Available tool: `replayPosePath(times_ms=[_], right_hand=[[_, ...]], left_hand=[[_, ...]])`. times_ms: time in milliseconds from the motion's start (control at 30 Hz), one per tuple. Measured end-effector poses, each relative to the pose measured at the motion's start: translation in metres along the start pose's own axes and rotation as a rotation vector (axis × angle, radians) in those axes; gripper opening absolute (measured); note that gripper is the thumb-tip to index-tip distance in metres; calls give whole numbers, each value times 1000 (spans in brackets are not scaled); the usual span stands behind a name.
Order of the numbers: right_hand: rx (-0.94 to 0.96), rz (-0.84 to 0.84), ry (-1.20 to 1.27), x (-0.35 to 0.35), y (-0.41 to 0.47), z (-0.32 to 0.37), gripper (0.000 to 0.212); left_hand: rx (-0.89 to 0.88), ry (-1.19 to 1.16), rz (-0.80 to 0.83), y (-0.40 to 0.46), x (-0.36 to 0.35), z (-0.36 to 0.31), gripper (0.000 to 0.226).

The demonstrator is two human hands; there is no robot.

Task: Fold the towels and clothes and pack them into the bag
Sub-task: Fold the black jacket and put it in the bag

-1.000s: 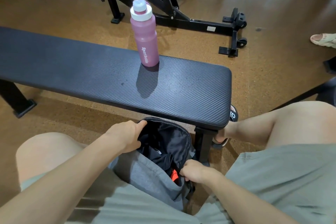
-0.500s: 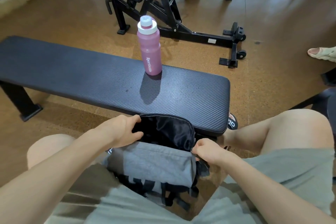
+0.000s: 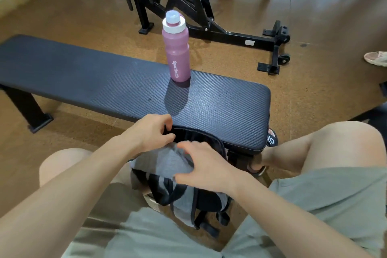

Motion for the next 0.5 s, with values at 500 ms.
replayPosePath(times_ms=[500], right_hand=[[192, -505, -433, 29, 0, -23, 21]], left_hand=[[-142, 236, 123, -17, -25, -2, 34]])
Point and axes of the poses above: each hand's wrist, its own y-axis towards the middle knuckle, its own x-axis out of the back of the hand, z = x × y, the point moved 8 cm from there along y, towards the middle knuckle, and after that the axes turned 10 degrees about -z, right-handed, at the moved point
